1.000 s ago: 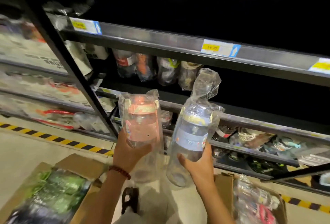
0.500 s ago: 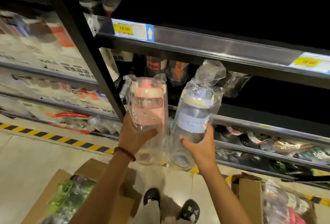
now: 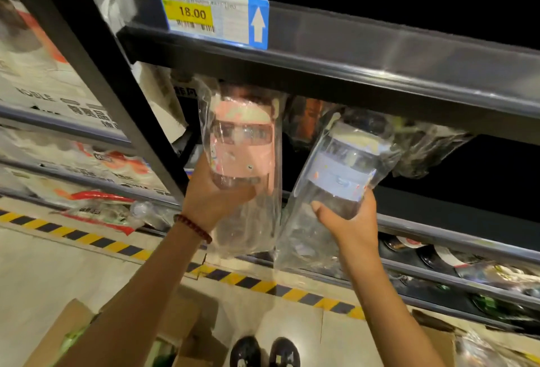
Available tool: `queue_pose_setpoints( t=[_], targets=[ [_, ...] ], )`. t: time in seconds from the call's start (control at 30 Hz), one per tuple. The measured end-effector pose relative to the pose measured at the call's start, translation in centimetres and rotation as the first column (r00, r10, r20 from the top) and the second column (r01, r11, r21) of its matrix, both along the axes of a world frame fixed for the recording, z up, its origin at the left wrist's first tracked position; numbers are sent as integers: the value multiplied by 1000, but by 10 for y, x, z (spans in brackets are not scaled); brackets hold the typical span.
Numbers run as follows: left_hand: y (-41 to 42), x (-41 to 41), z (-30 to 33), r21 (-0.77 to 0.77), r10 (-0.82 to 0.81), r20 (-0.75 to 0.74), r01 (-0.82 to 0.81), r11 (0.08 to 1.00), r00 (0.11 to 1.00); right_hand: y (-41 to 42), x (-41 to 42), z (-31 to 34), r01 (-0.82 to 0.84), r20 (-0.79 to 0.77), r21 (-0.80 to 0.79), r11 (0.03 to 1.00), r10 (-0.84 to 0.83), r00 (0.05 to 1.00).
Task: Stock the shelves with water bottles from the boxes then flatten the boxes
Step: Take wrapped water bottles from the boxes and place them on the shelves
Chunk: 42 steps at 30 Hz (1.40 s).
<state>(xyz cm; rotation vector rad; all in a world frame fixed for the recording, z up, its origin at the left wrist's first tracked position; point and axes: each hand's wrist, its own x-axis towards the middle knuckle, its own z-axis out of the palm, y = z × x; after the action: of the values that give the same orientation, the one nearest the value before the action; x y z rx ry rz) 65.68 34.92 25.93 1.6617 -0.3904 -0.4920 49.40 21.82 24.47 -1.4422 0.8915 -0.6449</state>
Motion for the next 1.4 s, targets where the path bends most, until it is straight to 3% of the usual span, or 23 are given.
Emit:
queue_pose_setpoints(
  t=[0.3,0.47,0.87,1.13,1.4],
  targets=[
    [-38,27,-19,-93,-28,32,31,995,999,-37,20,-3,-39,83,-67,997,44,996],
    [-49,43,-19,-105,-26,19,28,994,999,-48,32,-8,-59,158,7,998,57,986],
    [-54,61,-5,-59,-31,121,38,998,992,-30,46,-7,87,383,166,982,-145,912],
    [-61,59,-12,-18,13,199,-9,1000,980,-30,67,-8,231,484,268,935,-338,807],
    [-66,64,-17,22,-109,196,107,994,974,-34,74,-22,295,447,118,948,-316,837]
  ],
)
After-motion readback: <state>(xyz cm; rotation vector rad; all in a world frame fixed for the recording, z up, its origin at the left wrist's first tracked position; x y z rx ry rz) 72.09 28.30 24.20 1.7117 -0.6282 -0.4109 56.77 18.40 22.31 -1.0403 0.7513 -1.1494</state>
